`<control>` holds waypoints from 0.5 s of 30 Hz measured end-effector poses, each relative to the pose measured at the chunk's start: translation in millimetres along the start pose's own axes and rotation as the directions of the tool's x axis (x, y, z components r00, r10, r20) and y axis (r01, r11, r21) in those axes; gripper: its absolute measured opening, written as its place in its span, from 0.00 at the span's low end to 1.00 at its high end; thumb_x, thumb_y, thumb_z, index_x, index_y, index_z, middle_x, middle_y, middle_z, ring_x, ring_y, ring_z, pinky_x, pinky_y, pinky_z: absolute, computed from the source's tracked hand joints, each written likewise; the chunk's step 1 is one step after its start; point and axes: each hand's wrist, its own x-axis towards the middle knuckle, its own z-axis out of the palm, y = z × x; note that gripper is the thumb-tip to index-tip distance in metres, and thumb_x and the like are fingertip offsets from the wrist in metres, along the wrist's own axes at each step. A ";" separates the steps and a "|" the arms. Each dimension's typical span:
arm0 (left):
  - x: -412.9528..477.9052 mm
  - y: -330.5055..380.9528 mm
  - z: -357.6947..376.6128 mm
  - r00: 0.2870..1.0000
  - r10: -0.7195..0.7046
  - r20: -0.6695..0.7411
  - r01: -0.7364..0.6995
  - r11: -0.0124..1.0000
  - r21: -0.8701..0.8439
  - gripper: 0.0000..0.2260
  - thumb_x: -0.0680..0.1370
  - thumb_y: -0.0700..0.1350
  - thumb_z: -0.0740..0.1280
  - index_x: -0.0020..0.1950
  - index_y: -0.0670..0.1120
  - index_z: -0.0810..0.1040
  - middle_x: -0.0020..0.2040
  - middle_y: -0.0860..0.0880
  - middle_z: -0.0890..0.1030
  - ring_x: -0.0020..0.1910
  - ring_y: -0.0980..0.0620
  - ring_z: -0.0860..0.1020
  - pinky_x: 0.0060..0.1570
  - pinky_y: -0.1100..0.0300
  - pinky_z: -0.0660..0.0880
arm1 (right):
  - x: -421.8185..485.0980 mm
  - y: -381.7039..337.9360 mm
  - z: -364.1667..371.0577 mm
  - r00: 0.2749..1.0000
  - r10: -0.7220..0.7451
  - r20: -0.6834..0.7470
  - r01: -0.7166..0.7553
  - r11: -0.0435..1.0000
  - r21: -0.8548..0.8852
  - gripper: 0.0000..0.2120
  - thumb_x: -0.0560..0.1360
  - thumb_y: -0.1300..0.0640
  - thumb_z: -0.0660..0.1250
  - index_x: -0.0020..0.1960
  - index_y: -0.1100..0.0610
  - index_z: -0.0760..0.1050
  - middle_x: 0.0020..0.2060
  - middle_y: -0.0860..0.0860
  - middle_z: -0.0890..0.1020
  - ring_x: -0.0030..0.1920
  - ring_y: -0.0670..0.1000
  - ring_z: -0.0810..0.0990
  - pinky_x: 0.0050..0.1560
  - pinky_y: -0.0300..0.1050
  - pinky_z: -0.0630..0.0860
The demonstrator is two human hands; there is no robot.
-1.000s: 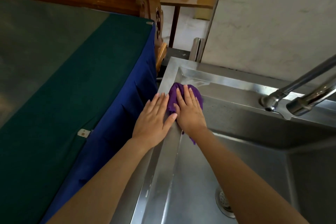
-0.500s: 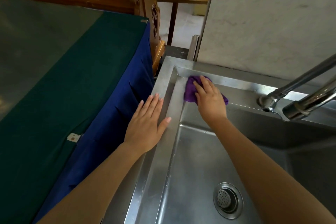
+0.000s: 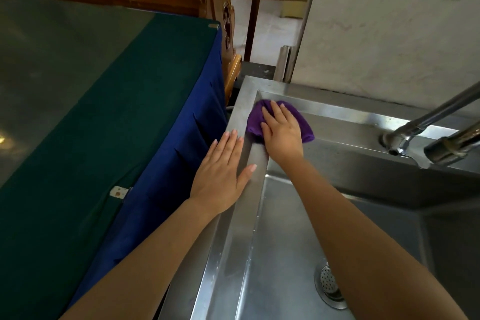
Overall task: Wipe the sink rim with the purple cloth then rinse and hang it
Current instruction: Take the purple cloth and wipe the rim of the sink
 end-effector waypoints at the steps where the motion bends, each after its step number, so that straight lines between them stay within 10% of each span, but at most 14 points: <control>1: 0.2 -0.4 0.0 1.000 0.002 0.011 -0.002 1.000 -0.003 0.36 0.71 0.65 0.25 0.73 0.46 0.35 0.76 0.49 0.37 0.75 0.55 0.35 0.72 0.58 0.34 | -2.4 -0.9 0.6 1.000 -0.015 0.015 0.015 1.000 0.015 0.21 0.82 0.51 0.49 0.74 0.52 0.57 0.76 0.51 0.57 0.76 0.52 0.51 0.76 0.48 0.46; 15: -105.2 1.8 -0.2 0.998 -0.011 0.063 0.017 0.996 -0.085 0.37 0.70 0.66 0.25 0.74 0.47 0.36 0.74 0.51 0.34 0.74 0.54 0.32 0.71 0.59 0.33 | -115.8 -32.9 12.6 0.995 -0.096 0.002 0.091 0.950 0.299 0.21 0.80 0.56 0.57 0.72 0.55 0.63 0.74 0.52 0.61 0.76 0.54 0.55 0.74 0.44 0.46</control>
